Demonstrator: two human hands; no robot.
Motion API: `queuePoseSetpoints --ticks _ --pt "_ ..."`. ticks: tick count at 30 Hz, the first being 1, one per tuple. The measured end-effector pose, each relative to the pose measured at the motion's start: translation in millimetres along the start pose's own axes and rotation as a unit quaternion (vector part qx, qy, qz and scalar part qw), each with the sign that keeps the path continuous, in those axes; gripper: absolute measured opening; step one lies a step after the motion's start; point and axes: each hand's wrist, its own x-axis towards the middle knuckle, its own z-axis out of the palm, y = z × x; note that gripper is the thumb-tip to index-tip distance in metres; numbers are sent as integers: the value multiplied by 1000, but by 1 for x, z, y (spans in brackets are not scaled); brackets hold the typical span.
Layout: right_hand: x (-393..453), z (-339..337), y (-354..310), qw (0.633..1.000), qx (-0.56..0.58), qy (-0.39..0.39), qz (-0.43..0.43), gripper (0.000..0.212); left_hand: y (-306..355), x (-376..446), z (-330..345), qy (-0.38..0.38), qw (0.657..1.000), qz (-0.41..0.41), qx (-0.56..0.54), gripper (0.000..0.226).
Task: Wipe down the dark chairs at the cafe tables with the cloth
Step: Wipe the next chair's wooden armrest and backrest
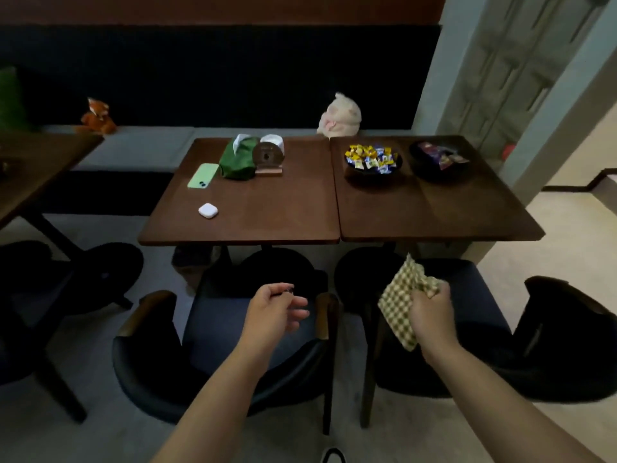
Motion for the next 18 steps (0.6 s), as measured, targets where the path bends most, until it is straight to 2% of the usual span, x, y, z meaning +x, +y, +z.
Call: queuePoseSetpoints --ticks 4,6,8,10,12,14,16,18 --pt "37 56 25 998 -16 -54 -2 22 -20 59 17 2 999 -46 -5 14" --pt "46 84 40 993 -62 -89 -43 24 -32 87 19 14 998 -65 -12 15" --pt "45 108 60 969 -150 -161 -109 33 -46 111 18 22 996 -80 -16 16" --pt "38 127 84 921 -222 -271 -172 42 -63 131 14 31 994 -98 -23 16" --pt "29 136 104 847 -308 -354 -250 42 -82 148 9 37 991 -121 -33 16" --pt "25 140 114 760 -411 -385 -325 50 -102 164 3 48 987 -146 -44 16" --pt "26 144 112 698 -484 -404 -340 71 -122 177 -2 59 982 -171 -57 16" --pt "33 155 106 641 -544 -426 -332 75 -139 189 -5 56 977 -195 -71 15"
